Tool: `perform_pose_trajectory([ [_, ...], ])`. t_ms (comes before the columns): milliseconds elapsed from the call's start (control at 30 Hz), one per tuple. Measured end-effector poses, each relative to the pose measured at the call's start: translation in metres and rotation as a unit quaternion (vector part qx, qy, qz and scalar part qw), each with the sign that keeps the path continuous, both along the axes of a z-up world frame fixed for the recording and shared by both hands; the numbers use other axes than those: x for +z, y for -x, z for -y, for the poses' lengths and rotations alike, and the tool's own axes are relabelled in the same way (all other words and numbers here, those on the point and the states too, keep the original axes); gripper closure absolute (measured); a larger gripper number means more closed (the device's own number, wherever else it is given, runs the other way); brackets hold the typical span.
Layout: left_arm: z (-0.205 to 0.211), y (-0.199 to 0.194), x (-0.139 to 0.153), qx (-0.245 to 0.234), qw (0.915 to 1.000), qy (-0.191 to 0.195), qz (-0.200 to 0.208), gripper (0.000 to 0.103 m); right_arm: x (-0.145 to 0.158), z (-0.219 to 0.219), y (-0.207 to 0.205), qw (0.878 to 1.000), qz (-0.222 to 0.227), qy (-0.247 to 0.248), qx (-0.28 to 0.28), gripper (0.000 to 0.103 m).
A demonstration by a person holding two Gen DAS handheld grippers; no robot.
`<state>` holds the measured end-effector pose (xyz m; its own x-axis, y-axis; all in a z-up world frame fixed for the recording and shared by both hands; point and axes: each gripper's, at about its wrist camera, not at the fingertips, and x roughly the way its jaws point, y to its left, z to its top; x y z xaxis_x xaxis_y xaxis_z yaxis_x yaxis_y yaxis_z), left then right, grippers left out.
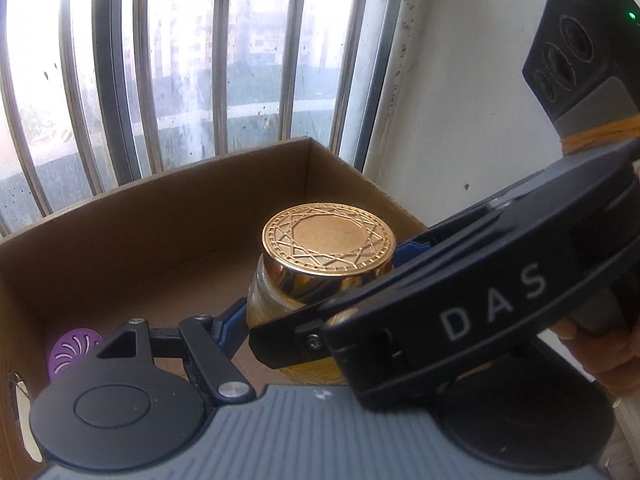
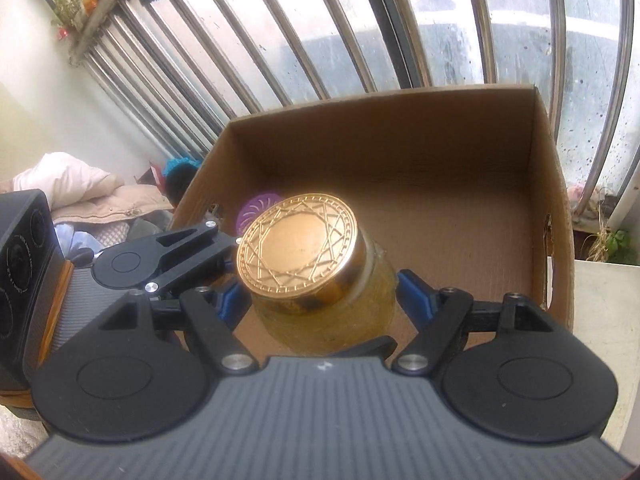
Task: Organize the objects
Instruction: 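Lower the gold-lidded jar onto the box floor with the right gripper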
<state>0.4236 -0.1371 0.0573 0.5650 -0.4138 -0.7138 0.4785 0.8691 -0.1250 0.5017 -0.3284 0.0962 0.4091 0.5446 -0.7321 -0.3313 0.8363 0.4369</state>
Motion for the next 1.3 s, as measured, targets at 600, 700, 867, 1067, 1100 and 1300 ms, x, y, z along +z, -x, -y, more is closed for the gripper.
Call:
perform_pose_trajectory([
  [600,-0.013,-0.063,-0.037,0.024,0.9883,0.048,-0.143,0.027,-0.075,-0.012,-0.071,0.995,-0.058,0.086,-0.011,0.027],
  [700,-0.017,-0.056,-0.036,0.024,0.9889,0.048,-0.138,0.027,-0.081,-0.015,-0.08,0.993,-0.057,0.099,-0.018,0.028],
  [867,-0.015,-0.054,-0.034,0.021,0.9894,0.048,-0.135,0.027,-0.086,-0.012,-0.087,0.993,-0.04,0.101,-0.036,0.029],
  [1067,-0.015,-0.053,-0.029,0.025,0.9895,0.047,-0.134,0.027,-0.086,-0.009,-0.09,0.993,-0.039,0.099,-0.044,0.029],
  [1100,-0.015,-0.053,-0.028,0.026,0.9894,0.048,-0.135,0.027,-0.086,-0.009,-0.089,0.993,-0.042,0.1,-0.043,0.029],
  [1300,-0.013,-0.049,-0.021,0.023,0.99,0.043,-0.132,0.027,-0.088,0.0,-0.084,0.992,-0.078,0.091,-0.044,0.028],
])
